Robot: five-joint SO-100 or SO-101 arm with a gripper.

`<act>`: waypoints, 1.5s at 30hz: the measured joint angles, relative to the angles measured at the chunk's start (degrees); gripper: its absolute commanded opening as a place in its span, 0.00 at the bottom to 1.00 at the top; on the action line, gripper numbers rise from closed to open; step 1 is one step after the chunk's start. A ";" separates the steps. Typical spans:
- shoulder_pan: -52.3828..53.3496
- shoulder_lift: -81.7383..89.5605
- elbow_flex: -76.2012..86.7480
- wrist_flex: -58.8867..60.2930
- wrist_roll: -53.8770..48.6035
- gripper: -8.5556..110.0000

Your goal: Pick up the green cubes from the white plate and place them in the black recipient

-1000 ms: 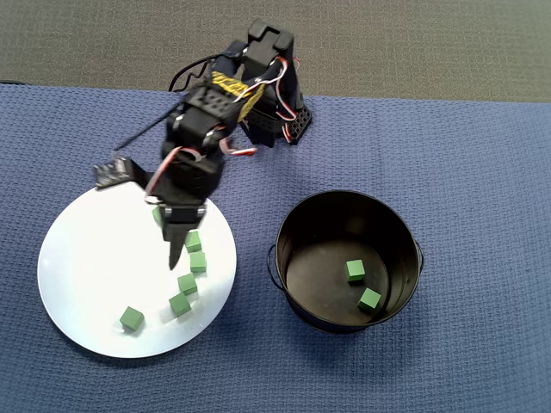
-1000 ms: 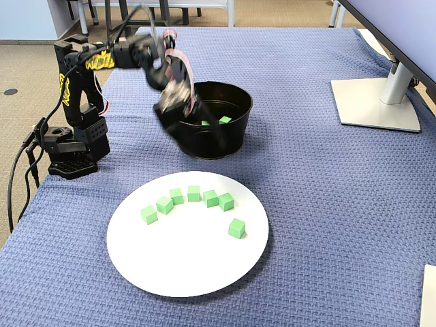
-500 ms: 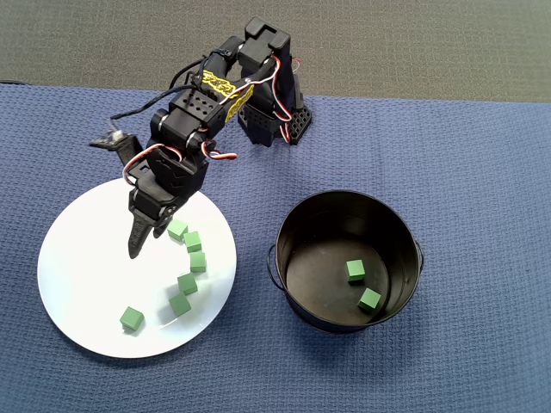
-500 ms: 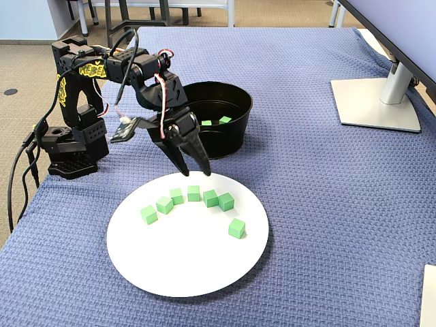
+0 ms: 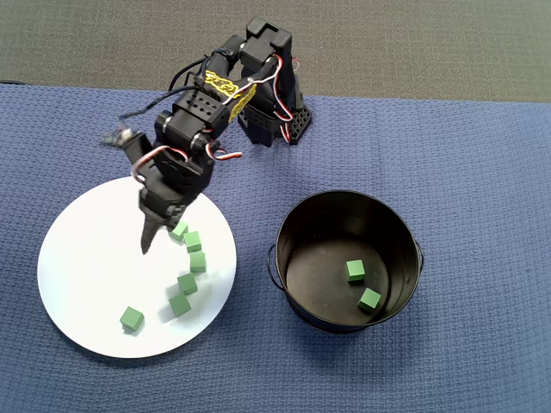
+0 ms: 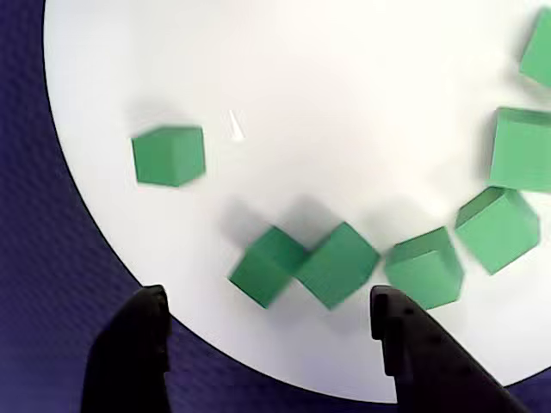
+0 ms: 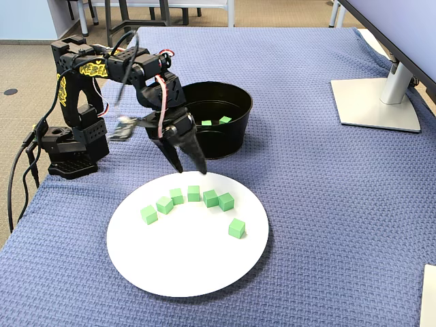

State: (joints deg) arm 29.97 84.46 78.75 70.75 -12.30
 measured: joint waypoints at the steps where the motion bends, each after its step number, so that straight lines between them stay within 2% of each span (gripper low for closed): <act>1: -0.18 0.00 0.00 0.44 -5.36 0.29; 4: -0.18 0.00 0.00 2.37 -20.65 0.33; 8: -0.88 0.00 2.99 -1.14 -42.10 0.30; 12: -1.05 -0.18 2.81 -3.69 -48.34 0.28; 22: -0.88 -3.87 5.71 -8.35 -46.23 0.23; 36: -3.78 -4.57 17.14 -15.82 -41.31 0.22; 45: -4.48 -4.57 17.84 -17.14 -41.22 0.22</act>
State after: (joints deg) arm 25.49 79.89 96.59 53.61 -53.53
